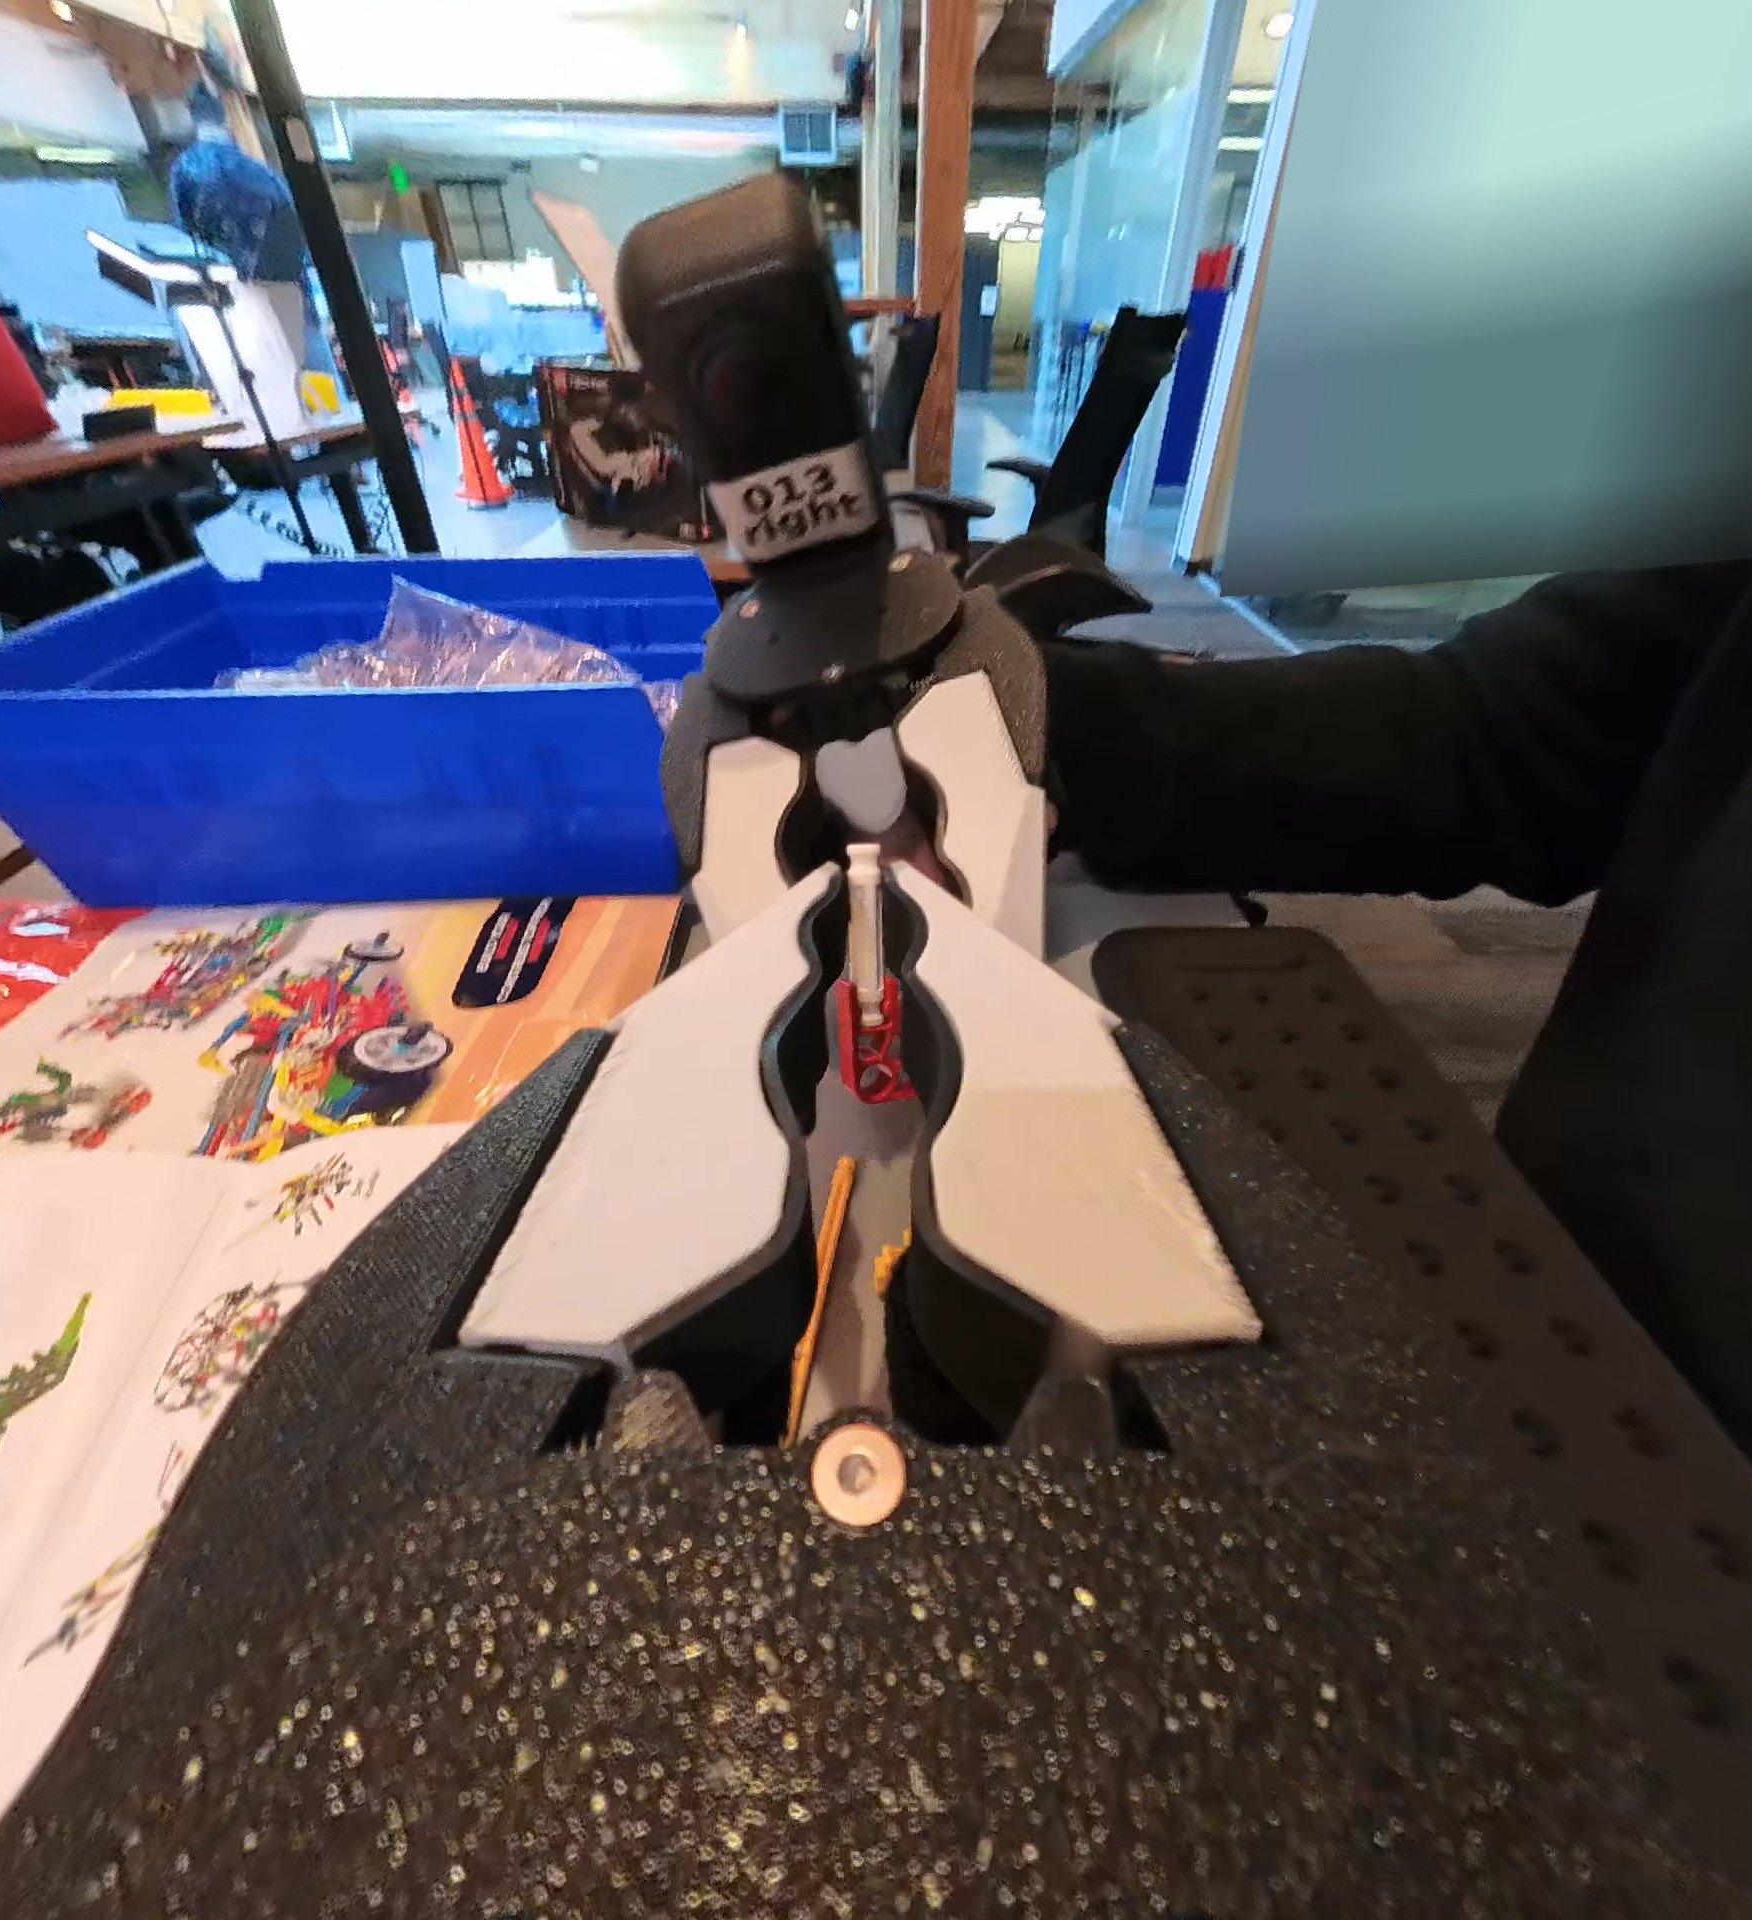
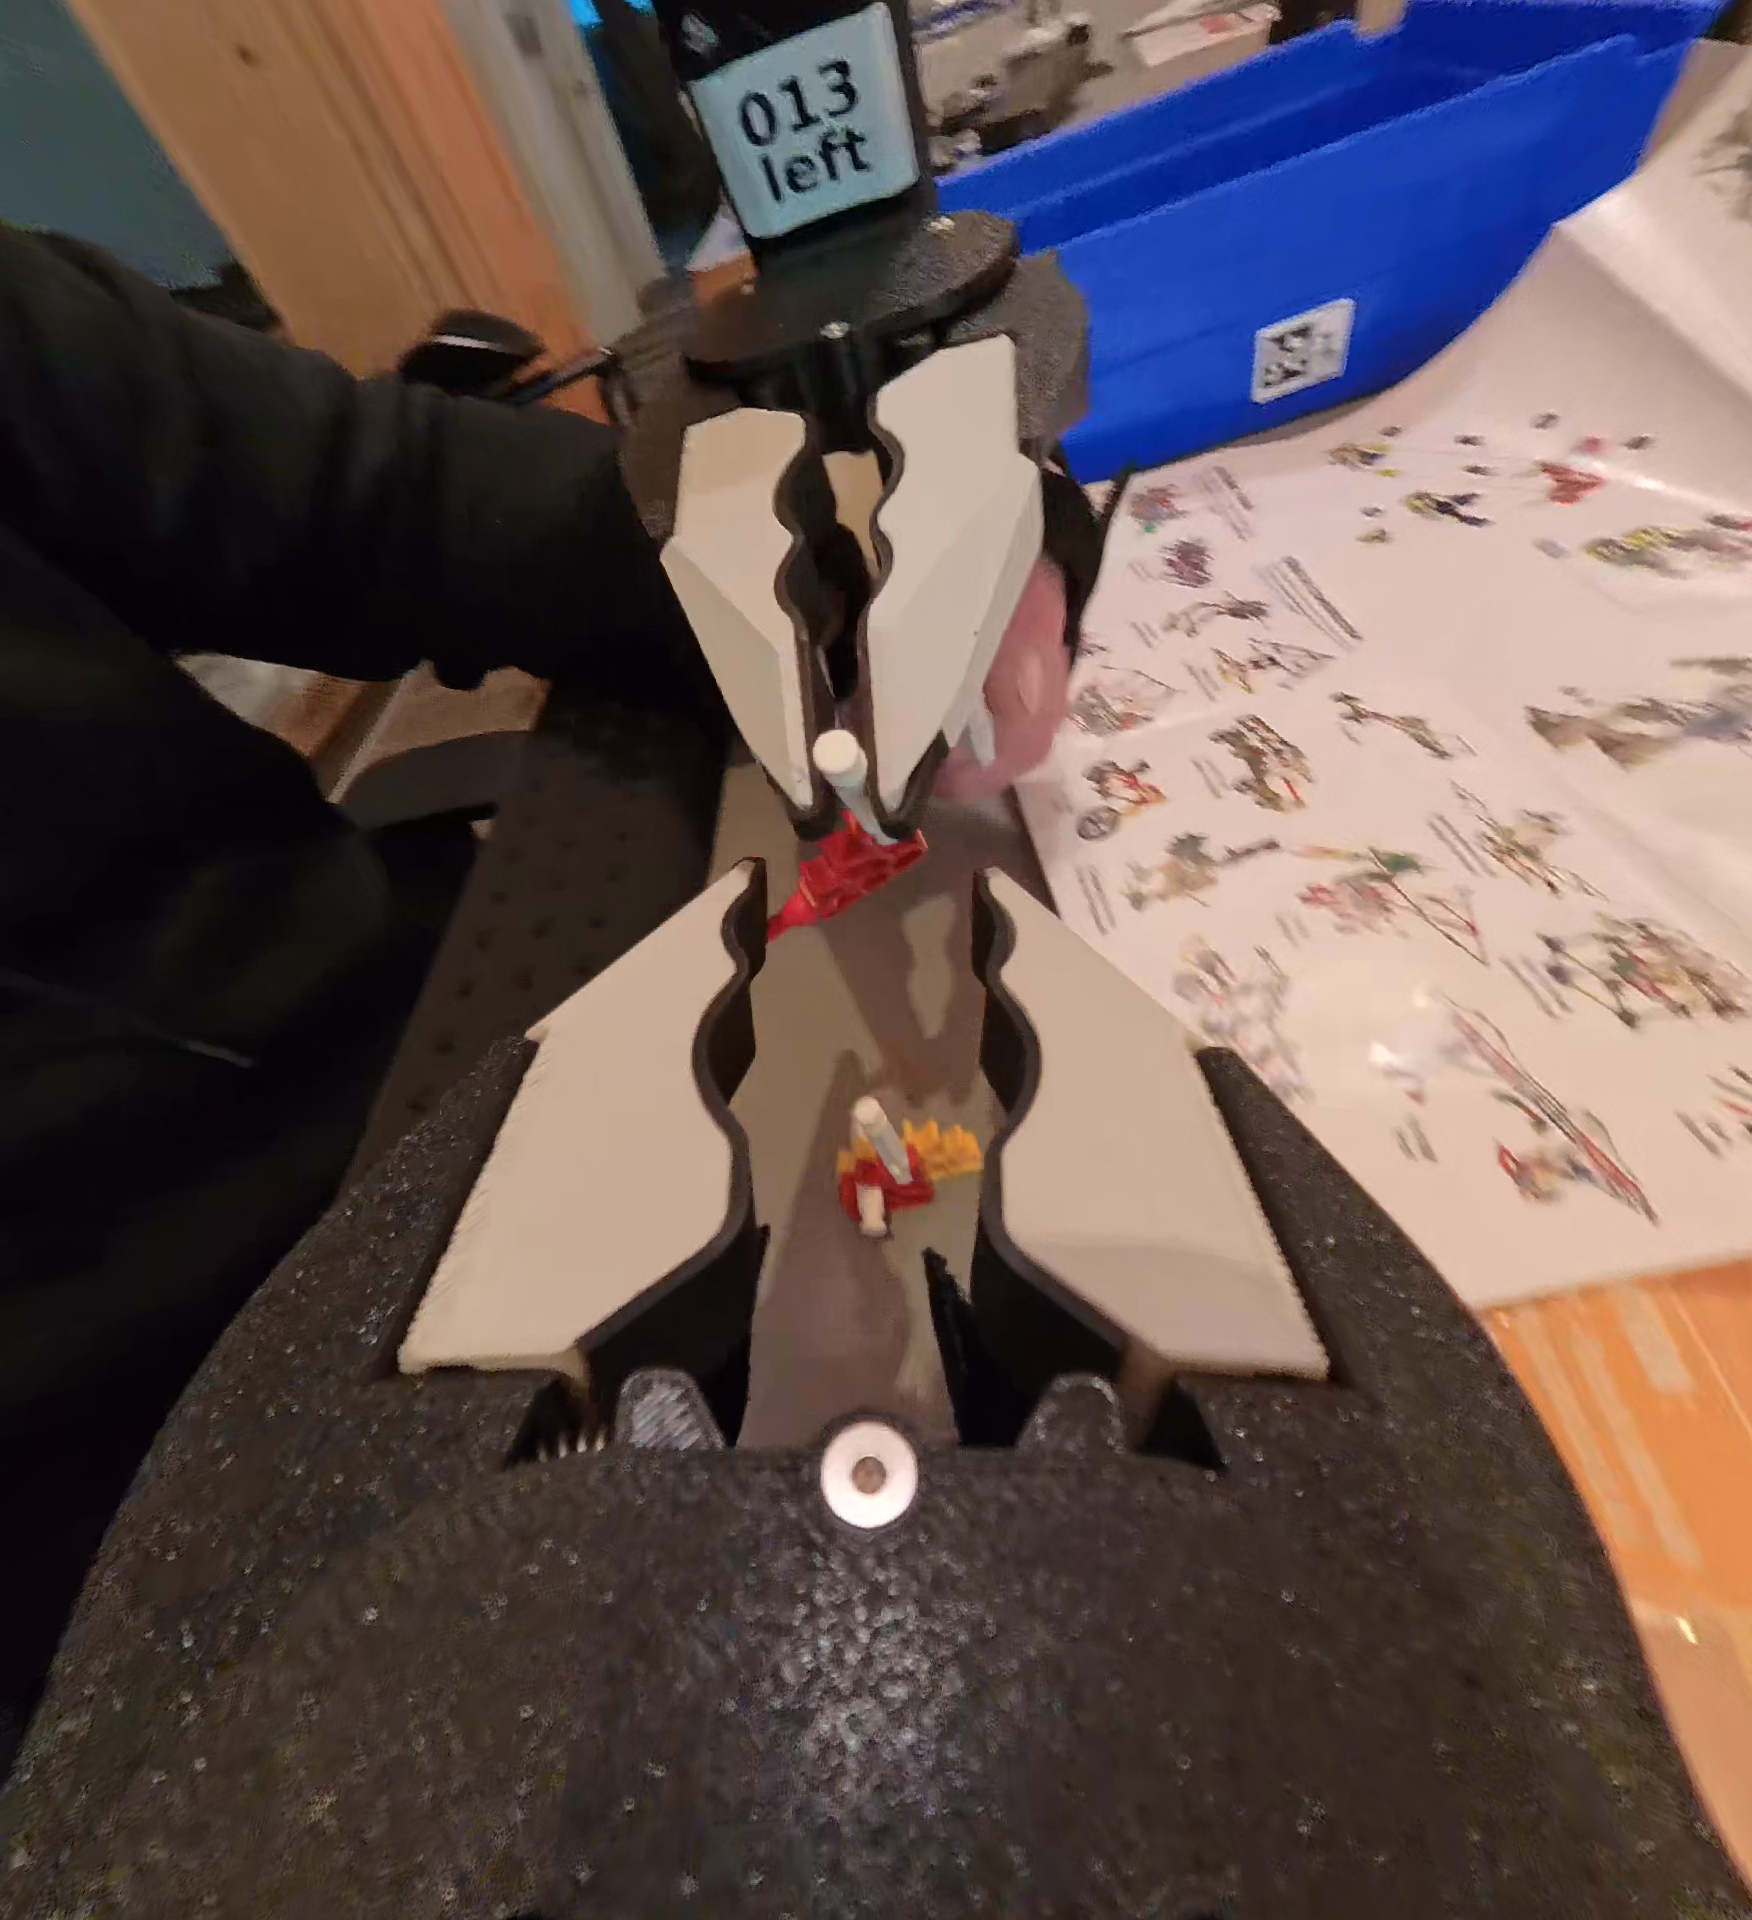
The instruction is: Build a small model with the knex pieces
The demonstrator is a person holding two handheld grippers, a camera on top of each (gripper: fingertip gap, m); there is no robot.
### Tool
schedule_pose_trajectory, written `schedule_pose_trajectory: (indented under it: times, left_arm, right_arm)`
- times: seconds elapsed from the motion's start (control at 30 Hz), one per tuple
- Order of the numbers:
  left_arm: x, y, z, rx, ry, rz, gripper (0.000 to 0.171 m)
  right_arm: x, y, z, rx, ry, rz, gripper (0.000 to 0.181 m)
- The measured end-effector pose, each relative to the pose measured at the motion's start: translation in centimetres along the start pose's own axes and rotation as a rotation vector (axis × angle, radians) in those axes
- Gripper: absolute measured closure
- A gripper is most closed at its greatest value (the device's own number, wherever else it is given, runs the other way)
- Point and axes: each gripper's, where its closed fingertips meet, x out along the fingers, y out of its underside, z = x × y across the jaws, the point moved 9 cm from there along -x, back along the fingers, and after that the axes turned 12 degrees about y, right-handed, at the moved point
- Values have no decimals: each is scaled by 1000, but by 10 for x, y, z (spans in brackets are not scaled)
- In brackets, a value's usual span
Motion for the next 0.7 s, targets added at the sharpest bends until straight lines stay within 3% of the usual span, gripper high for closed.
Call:
schedule_pose_trajectory:
  times: [0.07, 0.17, 0.33, 0.5, 0.7]
  left_arm:
    - [-1, -4, -2, 16, 14, -34, 169]
    - [-1, -5, -5, 33, 29, -42, 170]
    - [-5, -4, -3, 45, 10, -19, 169]
    - [-8, -1, -2, 123, -91, 155, 162]
    - [-2, 4, -3, 190, -212, 337, 170]
  right_arm:
    - [6, -4, 2, 1, -51, -23, 140]
    - [10, -7, 4, -3, -81, -69, 156]
    - [9, -4, 1, -35, 4, -64, 157]
    - [12, 1, -4, -67, 119, 3, 157]
    - [14, 6, -8, -115, 219, 63, 157]
